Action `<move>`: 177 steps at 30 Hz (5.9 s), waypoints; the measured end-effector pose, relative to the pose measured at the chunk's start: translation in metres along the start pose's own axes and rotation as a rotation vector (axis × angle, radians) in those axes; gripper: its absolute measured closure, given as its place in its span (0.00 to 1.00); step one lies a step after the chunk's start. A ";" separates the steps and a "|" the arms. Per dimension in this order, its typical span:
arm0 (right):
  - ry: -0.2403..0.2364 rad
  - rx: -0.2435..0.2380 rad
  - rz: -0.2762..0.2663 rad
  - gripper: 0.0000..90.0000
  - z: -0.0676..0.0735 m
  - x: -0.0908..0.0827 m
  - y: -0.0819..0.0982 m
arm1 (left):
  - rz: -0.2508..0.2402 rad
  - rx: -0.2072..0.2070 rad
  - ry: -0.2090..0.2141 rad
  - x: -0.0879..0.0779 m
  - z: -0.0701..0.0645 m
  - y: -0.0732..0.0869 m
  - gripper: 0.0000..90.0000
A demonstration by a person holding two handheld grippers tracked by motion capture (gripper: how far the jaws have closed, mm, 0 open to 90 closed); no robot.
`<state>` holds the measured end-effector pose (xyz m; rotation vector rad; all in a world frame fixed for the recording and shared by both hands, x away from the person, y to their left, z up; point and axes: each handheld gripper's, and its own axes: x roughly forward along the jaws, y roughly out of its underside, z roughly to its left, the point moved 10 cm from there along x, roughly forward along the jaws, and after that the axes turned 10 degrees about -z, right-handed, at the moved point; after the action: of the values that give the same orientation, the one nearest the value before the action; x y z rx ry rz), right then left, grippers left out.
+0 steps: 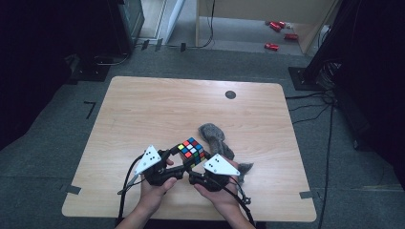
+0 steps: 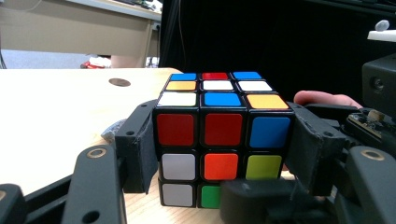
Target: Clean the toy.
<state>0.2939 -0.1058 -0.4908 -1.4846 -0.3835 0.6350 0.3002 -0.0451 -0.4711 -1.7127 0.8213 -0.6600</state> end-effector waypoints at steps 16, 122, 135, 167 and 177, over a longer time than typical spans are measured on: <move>0.001 -0.047 -0.007 0.38 0.000 -0.002 0.000 | -0.003 0.003 0.036 0.000 0.003 -0.002 0.35; -0.157 0.309 0.184 0.38 -0.015 -0.020 -0.005 | 0.128 0.486 0.066 0.004 0.016 0.036 0.17; -0.167 0.342 0.240 0.38 -0.013 -0.020 0.000 | 0.035 0.583 0.114 0.008 0.005 0.036 0.19; 0.093 0.047 0.108 0.29 -0.090 -0.023 0.005 | 0.165 0.232 0.024 -0.006 0.044 0.030 0.39; -0.012 -0.001 0.190 0.32 -0.104 -0.025 0.029 | 0.166 0.184 0.004 -0.008 0.053 0.027 0.39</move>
<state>0.3330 -0.2046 -0.5231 -1.5301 -0.2536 0.7950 0.3305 -0.0127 -0.5122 -1.4615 0.8676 -0.6064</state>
